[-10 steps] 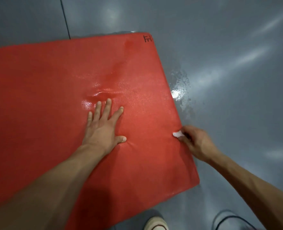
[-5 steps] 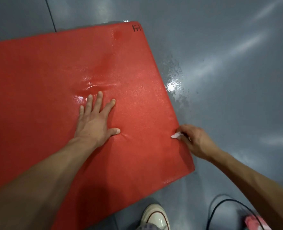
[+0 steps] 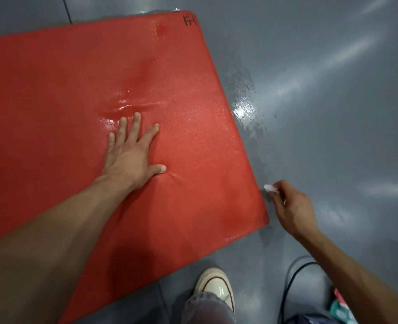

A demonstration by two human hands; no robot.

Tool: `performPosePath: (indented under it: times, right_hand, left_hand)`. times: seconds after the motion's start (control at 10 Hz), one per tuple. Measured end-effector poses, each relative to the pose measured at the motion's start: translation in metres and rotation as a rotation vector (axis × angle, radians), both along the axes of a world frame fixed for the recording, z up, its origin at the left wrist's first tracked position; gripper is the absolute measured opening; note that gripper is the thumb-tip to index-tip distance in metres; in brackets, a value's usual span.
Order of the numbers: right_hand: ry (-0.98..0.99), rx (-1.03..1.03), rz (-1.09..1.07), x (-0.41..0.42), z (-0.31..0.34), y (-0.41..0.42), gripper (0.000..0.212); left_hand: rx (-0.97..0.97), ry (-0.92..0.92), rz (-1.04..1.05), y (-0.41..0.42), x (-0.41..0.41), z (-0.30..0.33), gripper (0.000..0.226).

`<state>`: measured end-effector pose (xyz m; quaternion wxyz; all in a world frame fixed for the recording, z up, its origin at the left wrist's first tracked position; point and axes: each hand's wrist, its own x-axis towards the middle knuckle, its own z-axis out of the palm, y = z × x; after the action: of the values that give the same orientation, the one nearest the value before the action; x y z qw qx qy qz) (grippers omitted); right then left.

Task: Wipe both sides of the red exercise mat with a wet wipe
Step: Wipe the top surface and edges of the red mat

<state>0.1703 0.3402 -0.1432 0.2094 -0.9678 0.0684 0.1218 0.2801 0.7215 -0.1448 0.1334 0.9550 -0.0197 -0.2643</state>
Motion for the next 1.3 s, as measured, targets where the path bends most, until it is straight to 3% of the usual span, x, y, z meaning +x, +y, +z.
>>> performPosePath:
  times: [0.1,0.2,0.3,0.4,0.5,0.6,0.8,0.9,1.0,1.1,1.2,1.3]
  right_hand:
    - [0.015,0.017,-0.167,-0.034,-0.007,0.017,0.026]
    - [-0.004,0.015,-0.141,-0.071,-0.009,0.029,0.011]
    - [-0.011,-0.026,0.064,-0.078,-0.008,0.024,0.005]
    - [-0.010,-0.051,-0.116,-0.068,-0.003,0.016,0.011]
    - [-0.014,-0.011,-0.047,-0.075,0.000,0.049,0.012]
    - [0.082,0.123,0.154,-0.095,-0.006,0.088,0.015]
    - [0.039,-0.081,-0.220,-0.063,0.004,0.031,0.020]
    - [-0.008,-0.047,-0.124,-0.068,0.002,0.057,0.017]
    - [0.080,0.067,0.169,-0.101,-0.004,0.110,0.020]
    - [0.037,-0.038,0.116,-0.095,-0.005,0.089,0.021]
    - [0.027,-0.185,-0.152,-0.074,0.004,0.048,0.023]
    - [0.016,-0.100,-0.046,-0.079,0.008,0.075,0.019]
  left_hand:
    - [0.019,0.018,0.001,-0.002,0.001,0.002,0.109]
    - [0.033,0.026,0.001,-0.003,0.001,0.003,0.109]
    - [0.031,0.020,0.004,-0.004,0.001,0.003,0.108]
    - [0.034,0.007,0.000,-0.004,0.000,0.002,0.108]
    - [0.033,0.001,-0.001,-0.004,-0.002,0.003,0.108]
    - [0.030,0.008,-0.004,-0.002,-0.001,0.002,0.108]
    - [0.026,0.006,-0.007,-0.001,-0.001,0.000,0.108]
    - [0.022,0.015,0.000,-0.002,0.000,0.001,0.108]
    - [0.020,0.011,-0.002,-0.002,-0.002,0.000,0.108]
    - [0.005,-0.004,0.000,-0.001,-0.001,-0.002,0.107]
    - [0.003,-0.009,-0.002,-0.002,-0.002,-0.002,0.107]
    - [0.006,-0.018,-0.007,-0.001,-0.002,-0.003,0.106]
